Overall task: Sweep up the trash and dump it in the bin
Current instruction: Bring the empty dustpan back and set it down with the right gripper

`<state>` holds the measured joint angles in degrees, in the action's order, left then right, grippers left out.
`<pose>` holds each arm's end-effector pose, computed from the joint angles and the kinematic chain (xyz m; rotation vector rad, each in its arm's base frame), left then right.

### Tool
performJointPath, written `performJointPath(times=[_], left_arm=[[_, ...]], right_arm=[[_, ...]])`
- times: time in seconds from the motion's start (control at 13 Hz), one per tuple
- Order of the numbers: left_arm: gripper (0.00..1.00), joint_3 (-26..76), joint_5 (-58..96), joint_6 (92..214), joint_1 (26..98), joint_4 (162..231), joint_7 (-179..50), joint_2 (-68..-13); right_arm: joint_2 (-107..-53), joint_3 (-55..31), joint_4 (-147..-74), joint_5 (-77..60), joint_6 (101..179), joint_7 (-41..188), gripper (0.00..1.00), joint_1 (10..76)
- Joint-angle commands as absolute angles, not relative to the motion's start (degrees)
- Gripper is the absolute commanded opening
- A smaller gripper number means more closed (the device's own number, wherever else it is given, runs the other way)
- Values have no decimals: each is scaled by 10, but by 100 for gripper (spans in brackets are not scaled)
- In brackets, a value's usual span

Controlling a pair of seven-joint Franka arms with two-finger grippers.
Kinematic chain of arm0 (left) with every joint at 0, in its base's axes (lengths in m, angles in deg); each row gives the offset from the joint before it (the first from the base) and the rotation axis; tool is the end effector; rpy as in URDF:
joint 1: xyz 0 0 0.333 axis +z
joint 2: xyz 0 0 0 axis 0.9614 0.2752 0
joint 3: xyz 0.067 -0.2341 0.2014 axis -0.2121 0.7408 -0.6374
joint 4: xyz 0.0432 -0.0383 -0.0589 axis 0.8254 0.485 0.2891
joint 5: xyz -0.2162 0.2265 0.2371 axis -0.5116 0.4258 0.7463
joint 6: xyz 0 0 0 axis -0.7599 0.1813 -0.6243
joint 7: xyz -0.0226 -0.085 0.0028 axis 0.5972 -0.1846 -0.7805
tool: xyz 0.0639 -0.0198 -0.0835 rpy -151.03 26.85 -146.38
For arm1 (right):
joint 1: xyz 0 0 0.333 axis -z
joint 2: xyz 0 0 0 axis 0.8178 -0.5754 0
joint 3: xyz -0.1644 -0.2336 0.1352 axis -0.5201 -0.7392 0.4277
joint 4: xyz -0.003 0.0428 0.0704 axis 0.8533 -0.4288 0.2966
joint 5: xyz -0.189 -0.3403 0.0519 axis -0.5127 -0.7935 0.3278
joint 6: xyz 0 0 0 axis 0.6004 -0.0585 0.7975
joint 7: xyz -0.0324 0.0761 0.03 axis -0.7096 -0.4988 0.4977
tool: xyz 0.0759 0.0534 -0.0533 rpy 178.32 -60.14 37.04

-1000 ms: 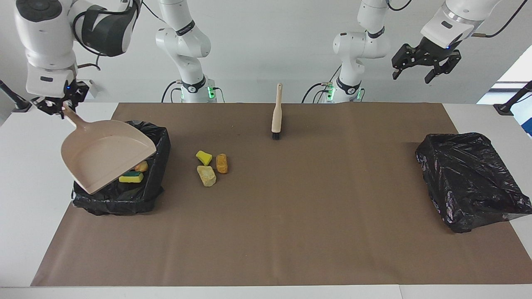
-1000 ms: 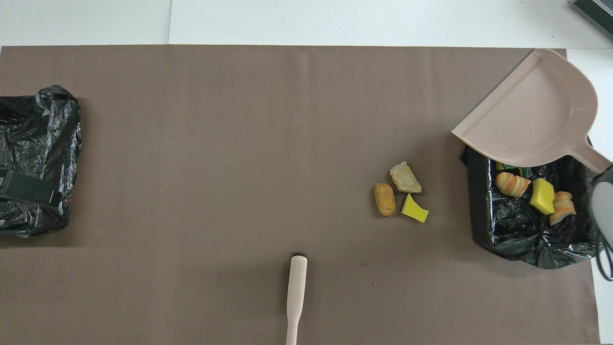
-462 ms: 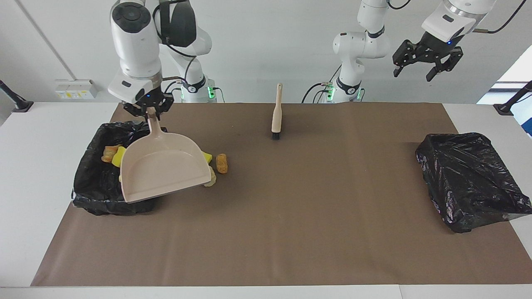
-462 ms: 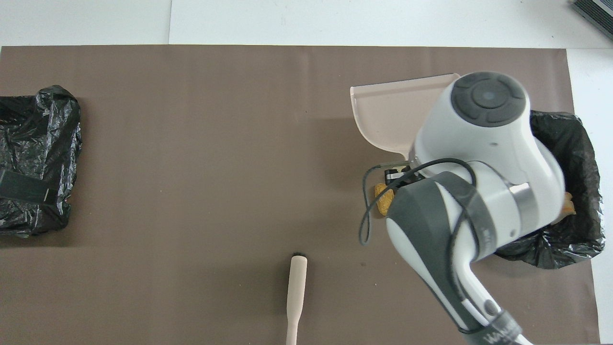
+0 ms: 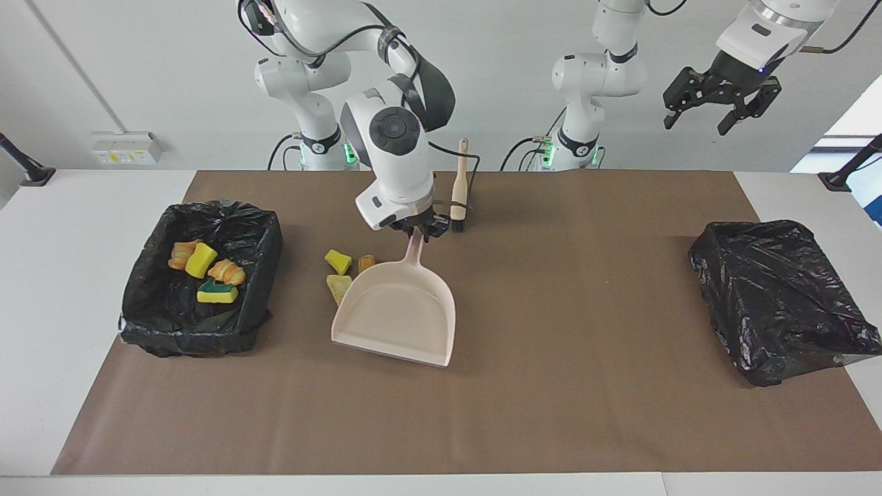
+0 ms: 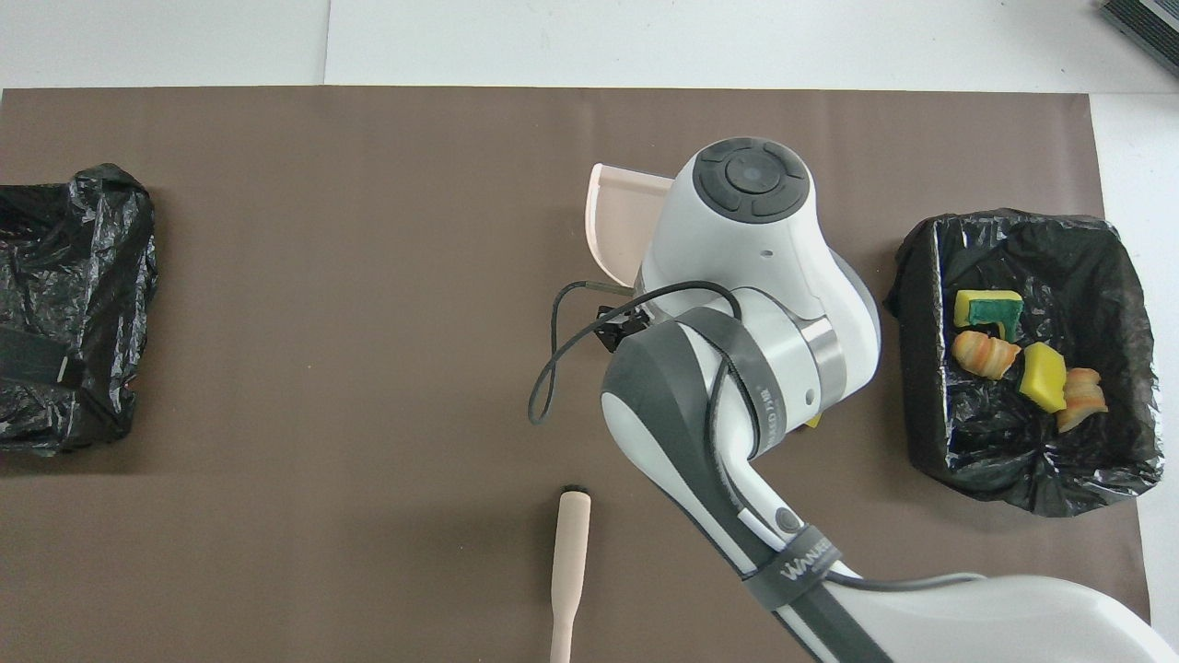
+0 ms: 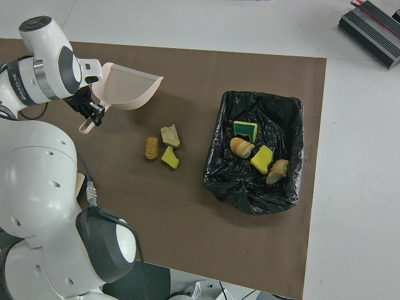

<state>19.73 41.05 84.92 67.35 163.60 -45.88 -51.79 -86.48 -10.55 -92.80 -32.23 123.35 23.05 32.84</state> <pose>0.5011 -0.0446 0.7146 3.0811 -0.2306 -0.1382 0.5671 0.3335 0.4413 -3.0355 0.3822 0.3150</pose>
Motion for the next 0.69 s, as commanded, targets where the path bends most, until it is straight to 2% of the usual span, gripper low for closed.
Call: performJointPath(times=[0.0, 0.15, 0.38, 0.62], left_arm=[[100, 227, 419, 857, 706, 1639, -448, -523], [100, 241, 420, 860, 713, 1639, -445, -523], [100, 253, 420, 860, 724, 1639, -444, -523], [100, 253, 419, 862, 717, 1639, -451, -523]], right_arm=[[-922, -109, -881, -314, 1262, 212, 0, 279], [-960, -110, -856, -343, 1267, 212, 0, 246], [-960, -109, -862, -345, 1290, 221, 0, 241], [-983, -109, -863, -348, 1298, 227, 0, 241]])
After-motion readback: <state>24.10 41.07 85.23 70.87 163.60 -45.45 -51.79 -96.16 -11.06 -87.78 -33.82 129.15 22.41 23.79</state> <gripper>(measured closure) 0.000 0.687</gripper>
